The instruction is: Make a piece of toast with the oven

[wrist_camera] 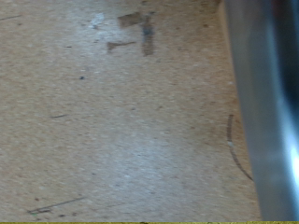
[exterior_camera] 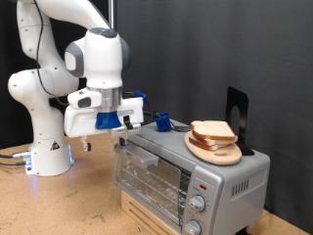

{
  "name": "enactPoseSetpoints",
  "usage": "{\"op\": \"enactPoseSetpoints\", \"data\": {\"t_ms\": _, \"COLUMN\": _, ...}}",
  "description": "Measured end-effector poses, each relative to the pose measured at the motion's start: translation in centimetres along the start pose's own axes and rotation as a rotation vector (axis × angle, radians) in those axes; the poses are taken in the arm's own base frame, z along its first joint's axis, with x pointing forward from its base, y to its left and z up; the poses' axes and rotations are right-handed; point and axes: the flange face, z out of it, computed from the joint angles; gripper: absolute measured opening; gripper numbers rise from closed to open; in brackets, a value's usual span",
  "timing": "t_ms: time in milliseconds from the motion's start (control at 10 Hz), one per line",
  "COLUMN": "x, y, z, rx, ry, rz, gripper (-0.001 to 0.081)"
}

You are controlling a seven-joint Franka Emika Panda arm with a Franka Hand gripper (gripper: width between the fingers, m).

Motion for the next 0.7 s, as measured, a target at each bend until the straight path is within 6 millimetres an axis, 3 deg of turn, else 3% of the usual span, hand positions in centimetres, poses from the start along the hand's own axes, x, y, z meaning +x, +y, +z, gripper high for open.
{"op": "enactPoseSetpoints", "data": {"t_ms": 500, "x": 1.9, "y": 2.2, "z": 4.1, "rx": -0.103, "ry": 0.008, "rz": 0.037, "gripper": 0.0806}}
{"op": "enactPoseSetpoints", "data": {"t_ms": 700, "x": 2.7, "y": 2.7, "z": 4.5, "rx": -0.105, "ry": 0.012, "rz": 0.050, "gripper": 0.0806}}
